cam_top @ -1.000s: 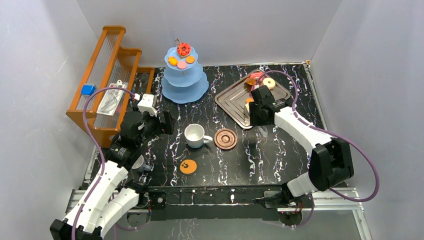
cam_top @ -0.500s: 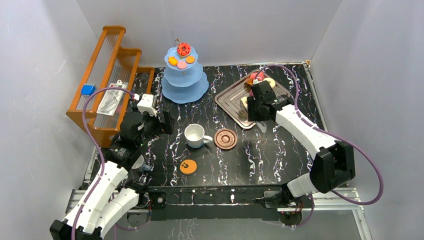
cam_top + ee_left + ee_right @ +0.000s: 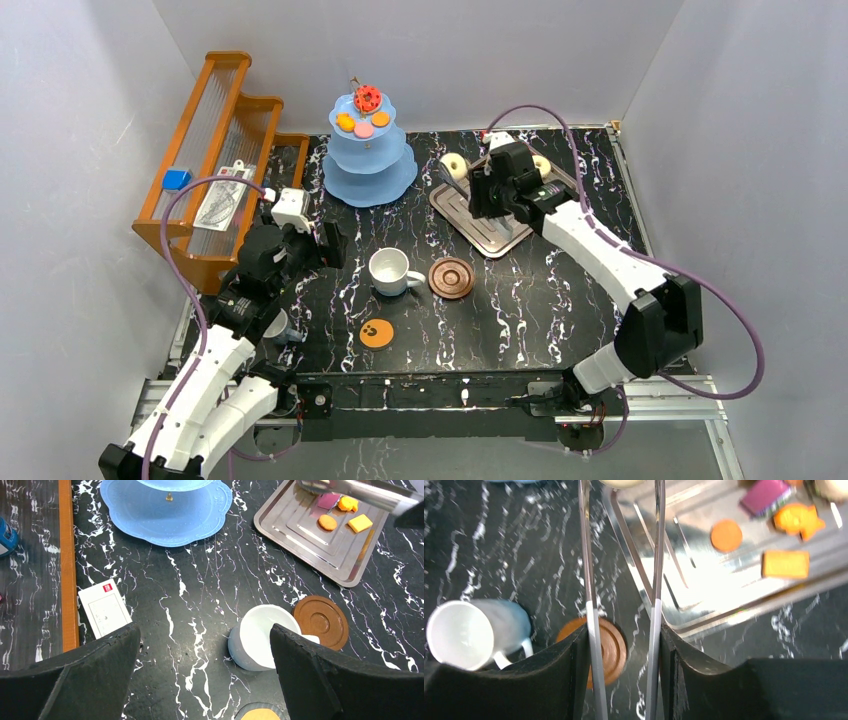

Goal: Serve the afternoon tea

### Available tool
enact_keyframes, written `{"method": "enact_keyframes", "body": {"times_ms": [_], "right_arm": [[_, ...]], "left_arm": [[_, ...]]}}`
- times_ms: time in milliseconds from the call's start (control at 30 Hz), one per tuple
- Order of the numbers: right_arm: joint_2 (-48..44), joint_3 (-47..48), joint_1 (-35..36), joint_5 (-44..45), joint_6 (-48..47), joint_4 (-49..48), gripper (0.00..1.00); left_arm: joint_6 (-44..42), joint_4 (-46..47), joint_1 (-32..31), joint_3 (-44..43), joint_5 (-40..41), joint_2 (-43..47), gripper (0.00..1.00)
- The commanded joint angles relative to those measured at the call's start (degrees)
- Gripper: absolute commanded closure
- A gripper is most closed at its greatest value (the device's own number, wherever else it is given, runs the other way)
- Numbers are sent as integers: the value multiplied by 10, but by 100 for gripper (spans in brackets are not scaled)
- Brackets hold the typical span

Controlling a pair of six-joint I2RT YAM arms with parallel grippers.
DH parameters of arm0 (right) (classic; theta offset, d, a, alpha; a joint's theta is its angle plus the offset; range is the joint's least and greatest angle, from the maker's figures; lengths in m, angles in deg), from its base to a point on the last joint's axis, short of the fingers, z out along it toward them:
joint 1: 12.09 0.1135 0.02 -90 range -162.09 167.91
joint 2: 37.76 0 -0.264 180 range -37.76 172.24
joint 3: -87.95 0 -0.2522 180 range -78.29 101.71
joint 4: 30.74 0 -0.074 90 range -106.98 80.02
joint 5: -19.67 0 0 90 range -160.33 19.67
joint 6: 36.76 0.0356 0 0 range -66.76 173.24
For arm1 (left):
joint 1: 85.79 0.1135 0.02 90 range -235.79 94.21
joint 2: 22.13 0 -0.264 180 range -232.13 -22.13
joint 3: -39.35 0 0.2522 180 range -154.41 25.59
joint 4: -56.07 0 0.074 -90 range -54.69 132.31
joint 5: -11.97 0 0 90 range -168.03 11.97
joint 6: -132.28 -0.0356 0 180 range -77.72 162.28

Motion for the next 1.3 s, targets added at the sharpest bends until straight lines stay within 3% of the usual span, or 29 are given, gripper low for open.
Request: {"method": "enact_keyframes", "body": {"times_ms": [0, 400, 1267], "right_arm": [[41, 70, 4, -38, -35, -127, 53], [184, 197, 18, -50, -83, -193, 53], [391, 423, 41, -55, -133, -180, 49]], "left_arm": [[-6, 8, -3, 0, 16, 9, 2], [-7, 7, -3, 1, 25, 22, 2], [-8, 8, -3, 2, 33, 31, 2]]}}
